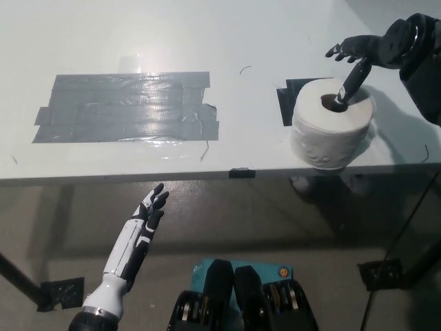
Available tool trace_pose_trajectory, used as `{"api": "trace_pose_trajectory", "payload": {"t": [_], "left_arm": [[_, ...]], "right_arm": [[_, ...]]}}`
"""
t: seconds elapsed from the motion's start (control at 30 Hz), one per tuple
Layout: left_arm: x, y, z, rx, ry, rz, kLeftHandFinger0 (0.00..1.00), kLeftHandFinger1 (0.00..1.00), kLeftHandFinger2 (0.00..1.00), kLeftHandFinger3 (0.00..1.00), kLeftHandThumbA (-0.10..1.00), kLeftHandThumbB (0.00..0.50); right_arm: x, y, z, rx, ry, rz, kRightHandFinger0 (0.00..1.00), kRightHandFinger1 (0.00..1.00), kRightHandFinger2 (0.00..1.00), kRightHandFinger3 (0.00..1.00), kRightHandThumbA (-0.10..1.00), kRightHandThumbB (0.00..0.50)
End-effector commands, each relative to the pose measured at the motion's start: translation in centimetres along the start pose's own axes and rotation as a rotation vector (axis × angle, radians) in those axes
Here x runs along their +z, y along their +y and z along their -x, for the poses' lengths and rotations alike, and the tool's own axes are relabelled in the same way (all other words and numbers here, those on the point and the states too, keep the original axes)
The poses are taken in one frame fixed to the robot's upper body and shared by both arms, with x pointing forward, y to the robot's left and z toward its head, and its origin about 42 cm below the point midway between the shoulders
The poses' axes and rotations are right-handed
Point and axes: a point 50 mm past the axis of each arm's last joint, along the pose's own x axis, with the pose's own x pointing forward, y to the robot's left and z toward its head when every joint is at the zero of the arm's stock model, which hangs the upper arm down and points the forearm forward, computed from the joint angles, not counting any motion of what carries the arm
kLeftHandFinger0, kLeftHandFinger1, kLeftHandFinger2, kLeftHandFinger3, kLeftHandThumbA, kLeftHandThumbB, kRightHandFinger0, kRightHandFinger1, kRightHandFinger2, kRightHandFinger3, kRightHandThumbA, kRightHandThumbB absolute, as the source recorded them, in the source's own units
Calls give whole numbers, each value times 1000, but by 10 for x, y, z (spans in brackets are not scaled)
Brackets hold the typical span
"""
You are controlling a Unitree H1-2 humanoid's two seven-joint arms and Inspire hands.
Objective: A toilet paper roll is kept on the black spot on the desk infront of the robot and the robot inserts its right thumb into the hole in the centre to grab the roll. Then it passes the roll to a person.
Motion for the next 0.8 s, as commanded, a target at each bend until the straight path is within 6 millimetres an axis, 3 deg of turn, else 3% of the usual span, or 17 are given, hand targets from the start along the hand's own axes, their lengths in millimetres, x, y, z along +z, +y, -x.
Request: {"api": "trace_pose_trajectory", "payload": {"t": [0.0,0.23,0.33,0.47,0.6,0.7,0.77], "left_arm": [[9,4,-4,-7,-51,-9,1000,1000,1000,1000,1000,128],[10,4,-5,-5,-54,-20,1000,1000,1000,1000,1000,133],[12,5,-5,-5,-50,-15,1000,1000,1000,1000,1000,131],[13,5,-7,-5,-53,-17,1000,1000,1000,1000,1000,129],[14,5,-7,-4,-51,-10,1000,1000,1000,1000,1000,124],[14,5,-7,-4,-54,-18,1000,1000,1000,1000,1000,120],[14,5,-7,-5,-53,-15,1000,1000,1000,1000,1000,124]], "right_arm": [[20,-22,10,-87,-40,40,1000,1000,1000,1000,1000,340],[22,-11,4,-75,-49,5,1000,1000,1000,1000,1000,342],[26,-5,1,-45,-60,18,1000,1000,1000,1000,1000,315],[32,-2,0,-33,-58,23,1000,1000,1000,1000,1000,334],[32,3,-2,-21,-65,42,1000,1000,1000,1000,1000,339],[28,7,-5,-7,-67,43,1000,1000,1000,1000,1000,301],[25,10,-6,2,-43,36,1000,1000,1000,1000,975,312]]}}
